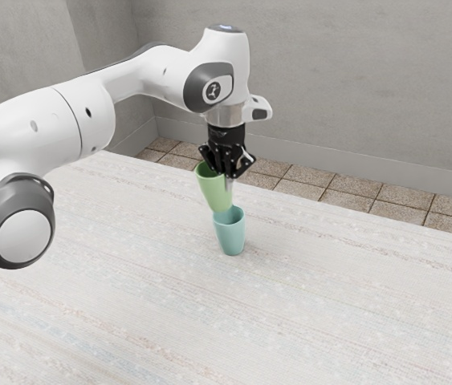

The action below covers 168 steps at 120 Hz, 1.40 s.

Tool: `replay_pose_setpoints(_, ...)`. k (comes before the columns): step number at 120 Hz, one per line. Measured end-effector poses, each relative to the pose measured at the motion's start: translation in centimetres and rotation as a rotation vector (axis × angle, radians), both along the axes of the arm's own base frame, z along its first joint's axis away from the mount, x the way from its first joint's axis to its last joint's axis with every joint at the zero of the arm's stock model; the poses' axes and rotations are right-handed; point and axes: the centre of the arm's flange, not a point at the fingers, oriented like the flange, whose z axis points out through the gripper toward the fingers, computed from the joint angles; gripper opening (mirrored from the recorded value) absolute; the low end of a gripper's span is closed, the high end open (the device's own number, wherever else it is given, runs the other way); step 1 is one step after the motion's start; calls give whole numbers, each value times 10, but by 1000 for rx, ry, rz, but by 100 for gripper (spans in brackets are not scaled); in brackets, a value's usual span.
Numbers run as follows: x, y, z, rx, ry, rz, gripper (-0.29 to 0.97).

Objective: Place the left cup onto the right cup

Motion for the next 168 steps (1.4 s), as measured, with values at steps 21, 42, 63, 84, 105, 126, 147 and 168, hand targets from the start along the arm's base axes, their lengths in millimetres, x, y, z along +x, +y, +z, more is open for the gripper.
replay_pose_setpoints(21,1,-5,-7,-1,0,-1,-10)
replay_pose_setpoints(42,2,-7,-13,-2,1,2,-10)
replay_pose_setpoints(63,4,-8,-21,-3,1,5,-10)
replay_pose_setpoints(84,6,-8,-29,-3,5,8,-10)
replay_pose_setpoints(105,6,-8,-36,-1,11,10,-10)
replay_pose_setpoints(126,7,-8,-36,0,11,12,-10)
replay_pose_setpoints(147,7,-8,-37,1,11,14,-10)
replay_pose_setpoints(168,7,-8,-37,1,10,16,-10)
